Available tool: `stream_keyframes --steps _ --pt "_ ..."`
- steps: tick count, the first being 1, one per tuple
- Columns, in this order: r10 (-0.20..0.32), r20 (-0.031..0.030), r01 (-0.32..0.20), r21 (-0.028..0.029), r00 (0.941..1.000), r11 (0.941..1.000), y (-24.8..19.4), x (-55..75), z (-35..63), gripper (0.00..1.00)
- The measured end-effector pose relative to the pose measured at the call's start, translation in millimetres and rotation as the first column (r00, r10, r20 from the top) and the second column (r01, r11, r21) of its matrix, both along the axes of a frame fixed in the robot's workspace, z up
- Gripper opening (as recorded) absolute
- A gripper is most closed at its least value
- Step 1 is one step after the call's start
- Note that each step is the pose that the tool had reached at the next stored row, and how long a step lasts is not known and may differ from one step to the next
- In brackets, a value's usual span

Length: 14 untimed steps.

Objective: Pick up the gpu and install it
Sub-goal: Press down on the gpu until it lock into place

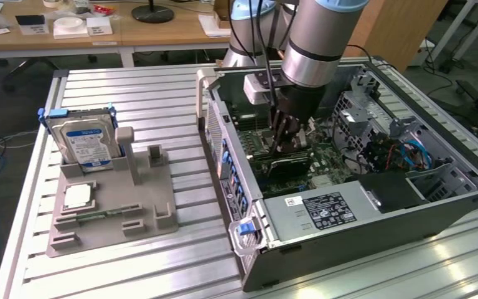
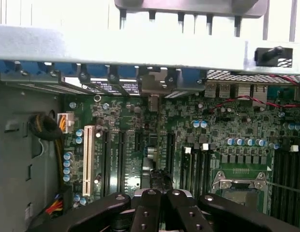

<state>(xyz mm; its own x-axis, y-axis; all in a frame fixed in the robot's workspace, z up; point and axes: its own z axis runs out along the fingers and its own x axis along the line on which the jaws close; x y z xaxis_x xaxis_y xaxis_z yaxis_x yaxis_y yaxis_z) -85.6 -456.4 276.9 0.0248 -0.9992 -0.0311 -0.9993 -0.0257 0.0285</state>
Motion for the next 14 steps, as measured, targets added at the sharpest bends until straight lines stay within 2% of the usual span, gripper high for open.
stream_keyframes --steps 4,14 --pt "0.002 0.0000 -0.002 0.0010 1.0000 1.0000 -1.4 -2.3 -0.3 0.11" --pt "0.004 -0.0001 -0.004 0.0006 1.0000 1.0000 -1.5 -5.9 -4.4 0.11"
